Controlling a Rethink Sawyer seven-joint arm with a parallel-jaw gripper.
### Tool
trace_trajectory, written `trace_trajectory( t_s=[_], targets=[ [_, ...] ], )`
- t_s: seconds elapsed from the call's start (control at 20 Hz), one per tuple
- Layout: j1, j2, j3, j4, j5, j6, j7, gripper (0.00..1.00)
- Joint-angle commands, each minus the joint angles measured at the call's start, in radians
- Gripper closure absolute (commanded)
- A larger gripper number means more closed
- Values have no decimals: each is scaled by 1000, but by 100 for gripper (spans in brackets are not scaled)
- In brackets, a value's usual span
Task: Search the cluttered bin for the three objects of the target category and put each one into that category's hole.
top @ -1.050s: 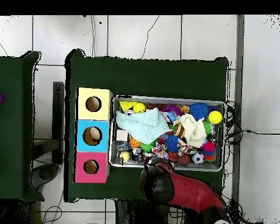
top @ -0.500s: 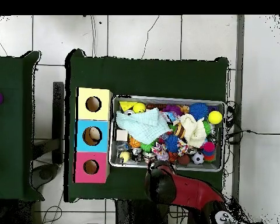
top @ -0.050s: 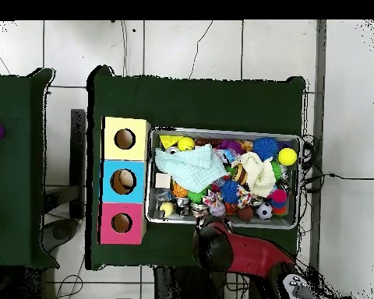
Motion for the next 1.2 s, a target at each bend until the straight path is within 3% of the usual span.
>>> trace_trajectory(
  t_s=[0.05, 0.25, 0.45, 1.2],
  targets=[
    [-20, 68, 97, -126, -44, -91, 95, 0],
    [-27, 52, 103, -114, -49, -90, 101, 0],
    [-28, 31, 113, -132, -29, -26, 86, 0],
    [-51, 4, 133, -144, -12, -28, 101, 0]
  ],
)
